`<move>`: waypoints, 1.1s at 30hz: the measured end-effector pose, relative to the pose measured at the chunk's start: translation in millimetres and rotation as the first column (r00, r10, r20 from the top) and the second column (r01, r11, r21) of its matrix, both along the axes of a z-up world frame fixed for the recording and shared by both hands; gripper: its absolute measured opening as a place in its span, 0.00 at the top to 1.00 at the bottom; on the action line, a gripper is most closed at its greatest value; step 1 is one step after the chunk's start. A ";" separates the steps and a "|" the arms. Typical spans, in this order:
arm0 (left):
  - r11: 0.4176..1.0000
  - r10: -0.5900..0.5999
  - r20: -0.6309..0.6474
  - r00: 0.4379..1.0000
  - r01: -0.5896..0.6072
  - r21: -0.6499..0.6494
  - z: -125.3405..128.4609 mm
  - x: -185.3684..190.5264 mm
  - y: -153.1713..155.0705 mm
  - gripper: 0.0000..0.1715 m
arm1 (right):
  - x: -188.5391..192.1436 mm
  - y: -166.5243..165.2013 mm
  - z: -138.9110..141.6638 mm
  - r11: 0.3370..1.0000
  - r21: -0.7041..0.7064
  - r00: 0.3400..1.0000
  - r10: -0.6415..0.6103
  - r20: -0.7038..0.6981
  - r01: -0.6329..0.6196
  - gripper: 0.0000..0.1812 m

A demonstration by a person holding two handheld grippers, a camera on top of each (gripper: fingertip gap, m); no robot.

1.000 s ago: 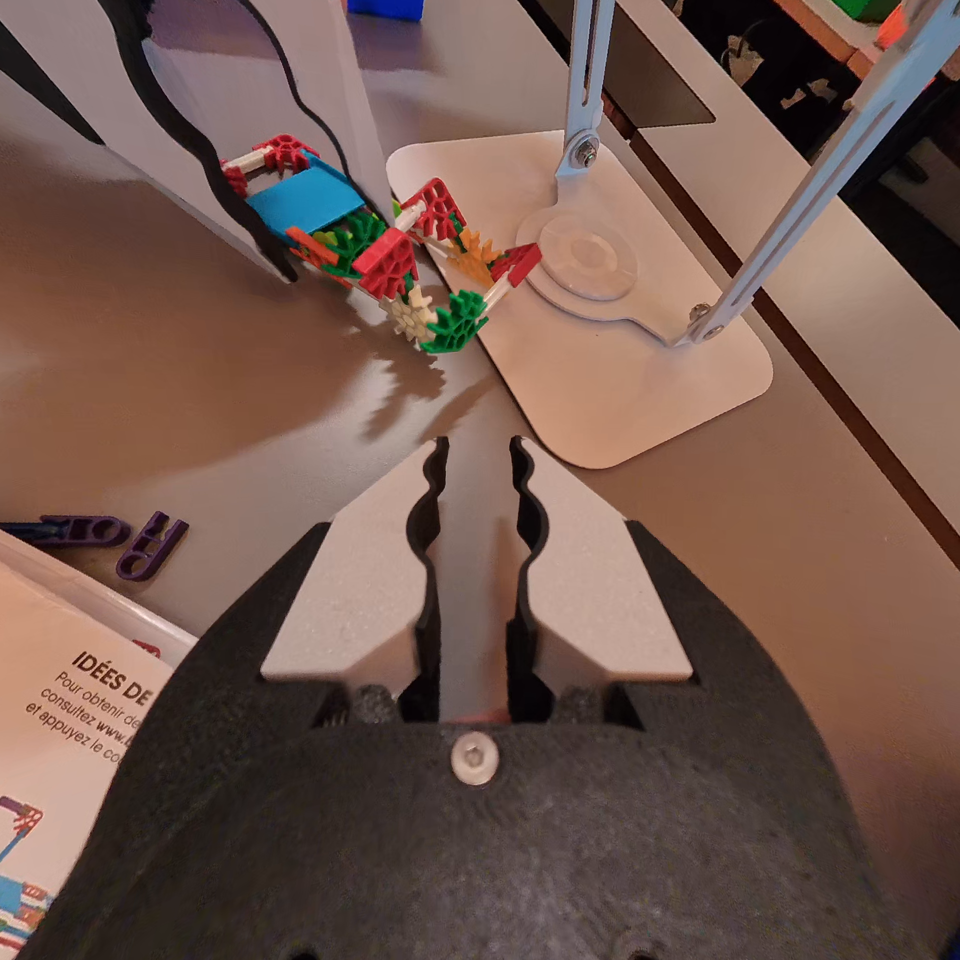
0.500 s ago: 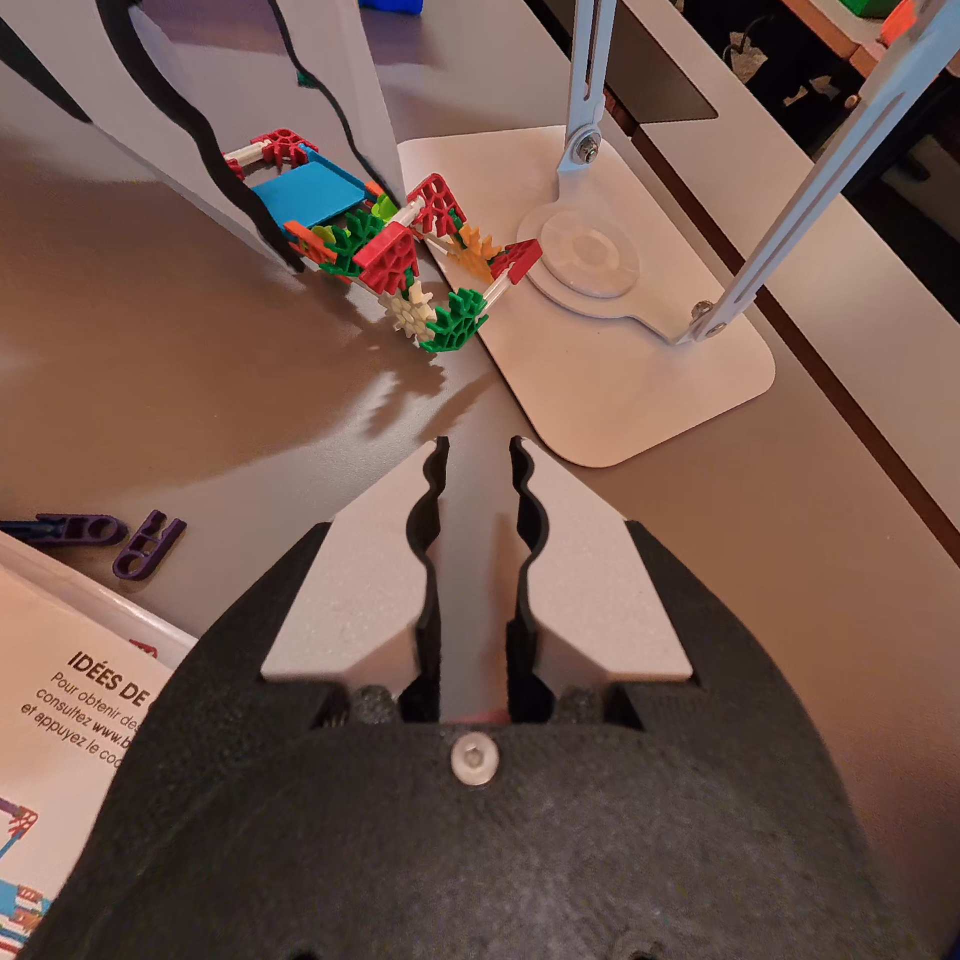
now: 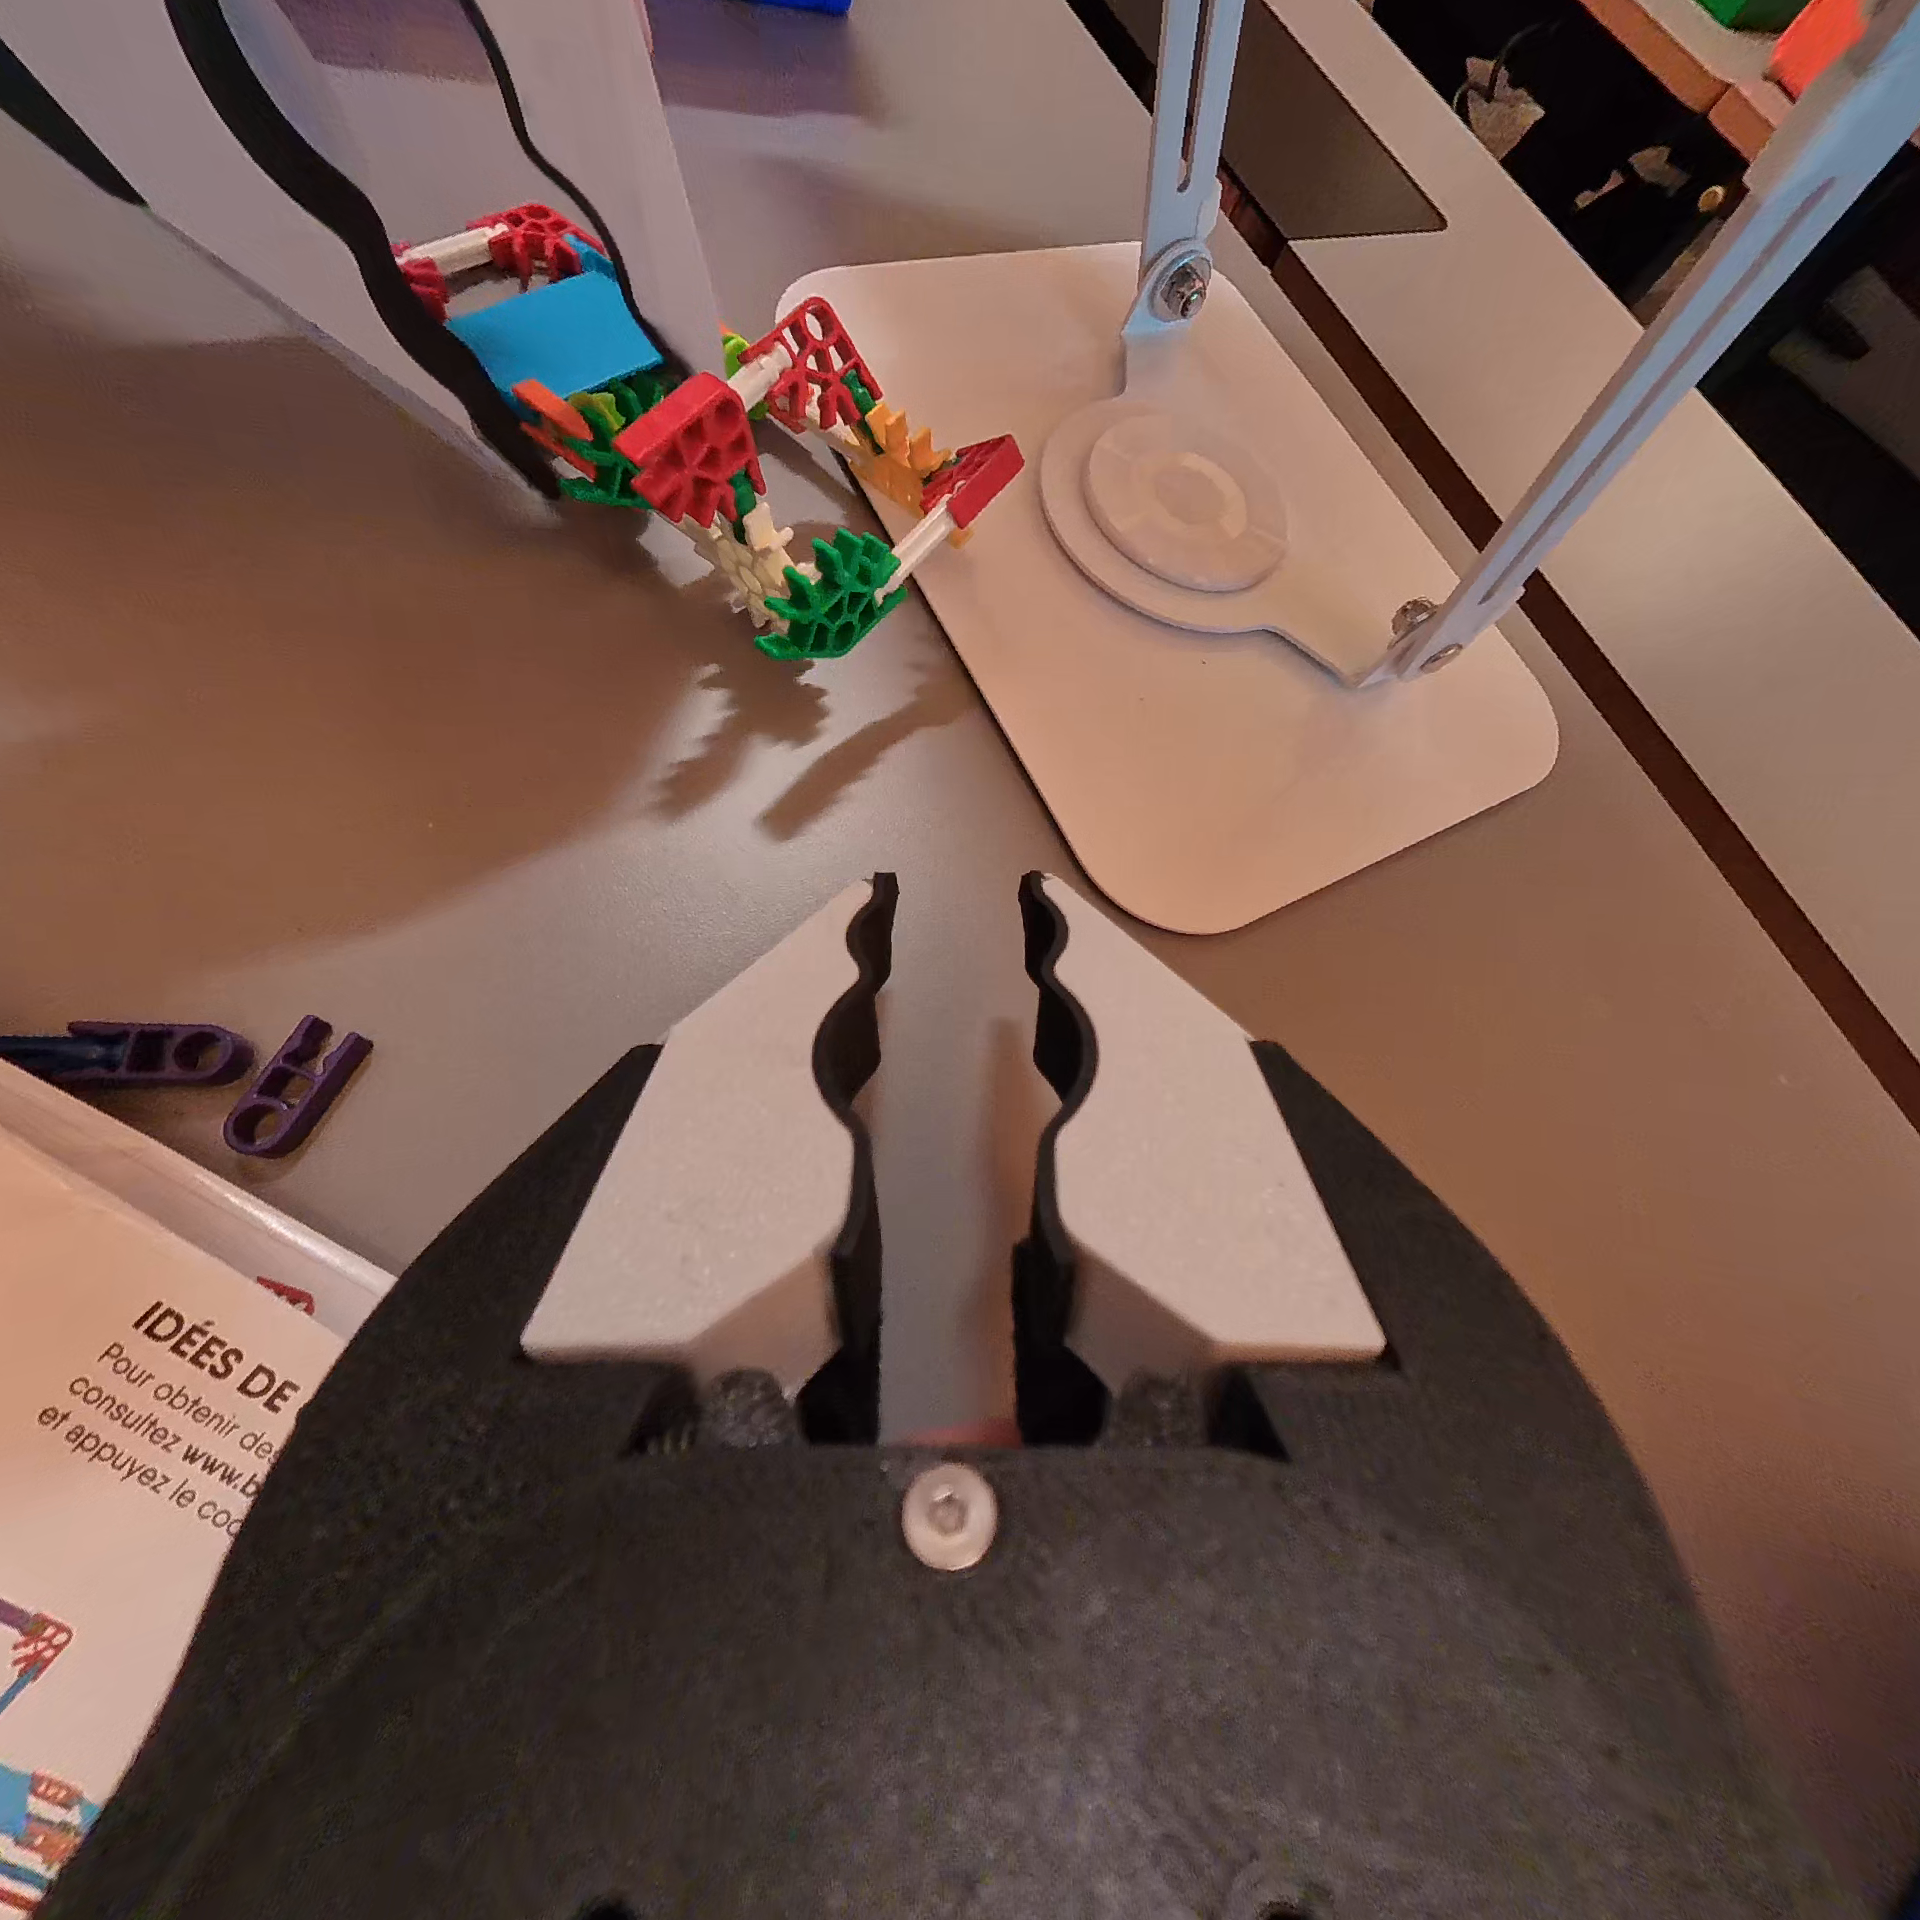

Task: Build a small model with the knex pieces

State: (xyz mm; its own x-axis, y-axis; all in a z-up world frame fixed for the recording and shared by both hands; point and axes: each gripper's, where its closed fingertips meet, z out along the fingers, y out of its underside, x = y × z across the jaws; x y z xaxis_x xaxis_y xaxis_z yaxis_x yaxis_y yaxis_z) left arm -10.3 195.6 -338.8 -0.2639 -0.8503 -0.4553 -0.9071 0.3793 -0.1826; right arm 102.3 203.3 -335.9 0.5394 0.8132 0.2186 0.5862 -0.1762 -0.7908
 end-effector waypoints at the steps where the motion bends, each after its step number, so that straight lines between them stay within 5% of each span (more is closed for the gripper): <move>1: 1.000 0.006 0.001 1.000 -0.006 0.005 1.5 -1.2 1.5 0.78 | 0.0 0.0 0.0 1.000 0.000 1.000 0.000 0.000 0.000 0.87; 15: 0.998 0.054 0.017 0.998 -0.055 0.014 7.9 1.7 0.1 0.75 | -0.4 0.0 -2.4 1.000 -0.004 1.000 0.002 0.004 -0.002 0.87; 28: 0.998 0.055 -0.088 0.995 -0.055 0.005 -5.3 -15.3 -0.5 0.82 | -0.9 -0.6 -2.7 1.000 0.000 1.000 0.004 0.011 -0.004 0.87; 33: 0.998 0.050 -0.028 0.998 -0.050 0.032 6.6 -7.5 3.1 0.78 | -0.9 -0.6 -3.5 1.000 -0.002 1.000 0.004 0.012 -0.004 0.87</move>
State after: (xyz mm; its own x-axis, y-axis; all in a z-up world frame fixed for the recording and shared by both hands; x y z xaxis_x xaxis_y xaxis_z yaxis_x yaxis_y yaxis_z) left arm -17.8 198.7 -332.2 -0.2347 -0.8481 -0.4750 -0.9297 0.3385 -0.1452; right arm 101.4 202.7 -339.5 0.5338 0.8155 0.2234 0.5960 -0.1754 -0.7836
